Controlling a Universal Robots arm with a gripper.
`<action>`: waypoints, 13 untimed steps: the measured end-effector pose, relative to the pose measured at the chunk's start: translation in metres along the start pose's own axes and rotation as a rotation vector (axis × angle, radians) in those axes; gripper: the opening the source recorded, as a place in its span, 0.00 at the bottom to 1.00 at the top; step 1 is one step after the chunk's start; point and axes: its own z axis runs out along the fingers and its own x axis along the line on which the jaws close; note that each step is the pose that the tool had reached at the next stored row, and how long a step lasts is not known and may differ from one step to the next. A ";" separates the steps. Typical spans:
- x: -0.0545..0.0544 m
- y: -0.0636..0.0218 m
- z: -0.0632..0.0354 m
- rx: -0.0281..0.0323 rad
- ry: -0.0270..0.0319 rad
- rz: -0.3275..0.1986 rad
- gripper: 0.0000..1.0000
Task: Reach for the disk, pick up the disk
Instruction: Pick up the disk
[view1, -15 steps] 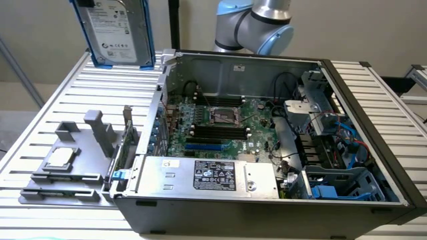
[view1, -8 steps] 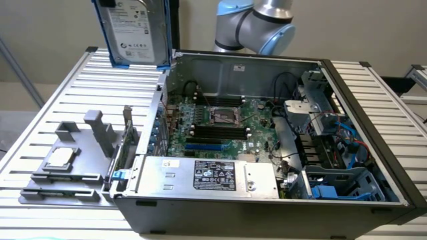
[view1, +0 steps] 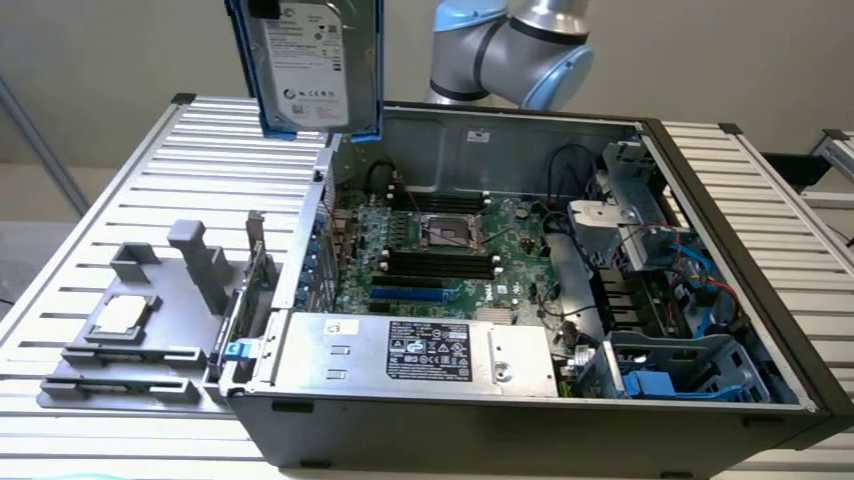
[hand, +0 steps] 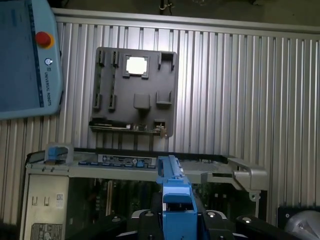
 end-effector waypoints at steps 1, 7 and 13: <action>0.000 -0.0047 0.0000 0.0000 0.0000 0.000 0.33; 0.001 -0.0319 0.0012 0.0011 0.0000 0.000 0.33; 0.003 -0.0590 0.0018 0.0013 0.0000 0.000 0.33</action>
